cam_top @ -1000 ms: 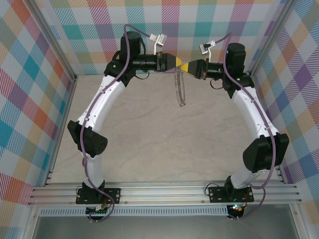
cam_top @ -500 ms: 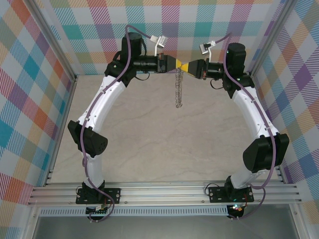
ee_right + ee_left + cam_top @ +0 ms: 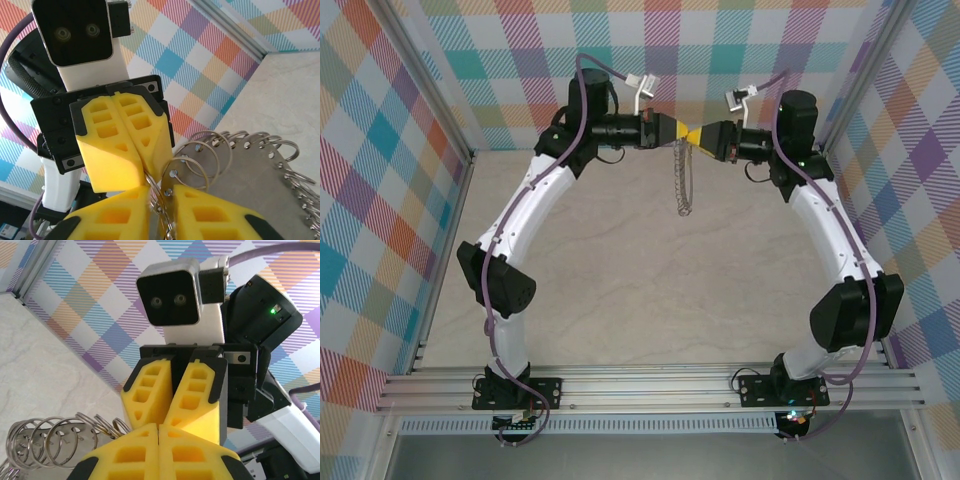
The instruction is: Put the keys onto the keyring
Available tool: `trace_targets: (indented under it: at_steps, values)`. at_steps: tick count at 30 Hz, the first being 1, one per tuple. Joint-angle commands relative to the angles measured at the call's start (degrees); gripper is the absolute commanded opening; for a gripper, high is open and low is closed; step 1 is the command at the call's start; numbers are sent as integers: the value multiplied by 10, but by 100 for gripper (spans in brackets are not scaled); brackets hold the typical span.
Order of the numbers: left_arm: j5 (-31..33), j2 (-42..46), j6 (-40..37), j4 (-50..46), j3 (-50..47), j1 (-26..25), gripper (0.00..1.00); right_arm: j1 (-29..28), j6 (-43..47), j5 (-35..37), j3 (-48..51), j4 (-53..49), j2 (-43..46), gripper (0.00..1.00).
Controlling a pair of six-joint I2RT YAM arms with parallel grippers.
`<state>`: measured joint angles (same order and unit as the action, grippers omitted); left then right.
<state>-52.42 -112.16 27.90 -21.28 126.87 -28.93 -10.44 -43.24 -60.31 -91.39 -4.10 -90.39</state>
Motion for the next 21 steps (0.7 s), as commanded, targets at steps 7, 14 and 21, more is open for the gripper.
trace_targets:
  at_steps: [7,14,21]
  values:
    - [50,57,65,125,-40,-12,0,12,-40,45,62,70,86,64]
    - [95,77,101,178,-70,-12,0,11,-84,122,157,105,156,75]
    - [133,97,139,252,-120,-12,0,-21,-110,157,201,127,190,75]
